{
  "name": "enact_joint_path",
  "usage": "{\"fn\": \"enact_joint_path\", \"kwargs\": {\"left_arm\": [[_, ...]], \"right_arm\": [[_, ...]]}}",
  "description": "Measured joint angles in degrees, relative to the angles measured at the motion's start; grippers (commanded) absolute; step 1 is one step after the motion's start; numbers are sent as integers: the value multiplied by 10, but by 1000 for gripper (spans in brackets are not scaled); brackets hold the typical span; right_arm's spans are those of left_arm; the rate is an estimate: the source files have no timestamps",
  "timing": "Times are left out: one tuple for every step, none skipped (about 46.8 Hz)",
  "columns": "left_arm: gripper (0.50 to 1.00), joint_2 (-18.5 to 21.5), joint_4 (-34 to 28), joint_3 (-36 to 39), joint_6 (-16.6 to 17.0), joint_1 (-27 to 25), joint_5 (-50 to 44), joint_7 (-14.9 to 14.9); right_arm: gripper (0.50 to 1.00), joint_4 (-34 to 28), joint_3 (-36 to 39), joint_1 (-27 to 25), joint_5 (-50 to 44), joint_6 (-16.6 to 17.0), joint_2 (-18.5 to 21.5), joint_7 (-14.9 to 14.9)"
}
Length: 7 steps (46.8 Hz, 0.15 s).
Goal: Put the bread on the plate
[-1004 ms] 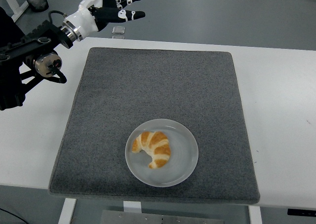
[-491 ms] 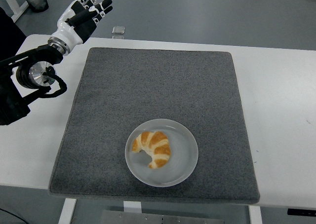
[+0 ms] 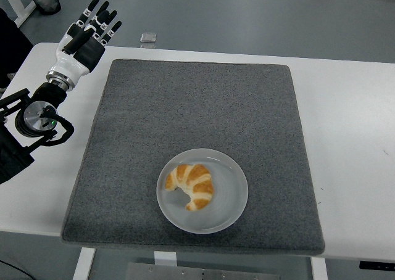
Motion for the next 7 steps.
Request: {"fn": "enact_joint_path", "kwargs": {"left_arm": [[996,0,1,0,1,1,0,0],[996,0,1,0,2,4,0,0],[999,0,2,0,3,6,0,0],[999,0,3,0,4,8,0,0],[996,0,4,0,5,9,0,1],[999,0,5,0,6,10,0,1],[996,0,6,1,7,11,0,1]], "right_arm": [[952,0,0,0,0,0,0,0],[952,0,0,0,0,0,0,0],[952,0,1,0,1,0,0,0],[952,0,1,0,1,0,0,0],[952,0,2,0,1,0,0,0],[952,0,3,0,2,0,0,0],[952,0,3,0,2,0,0,0]]}}
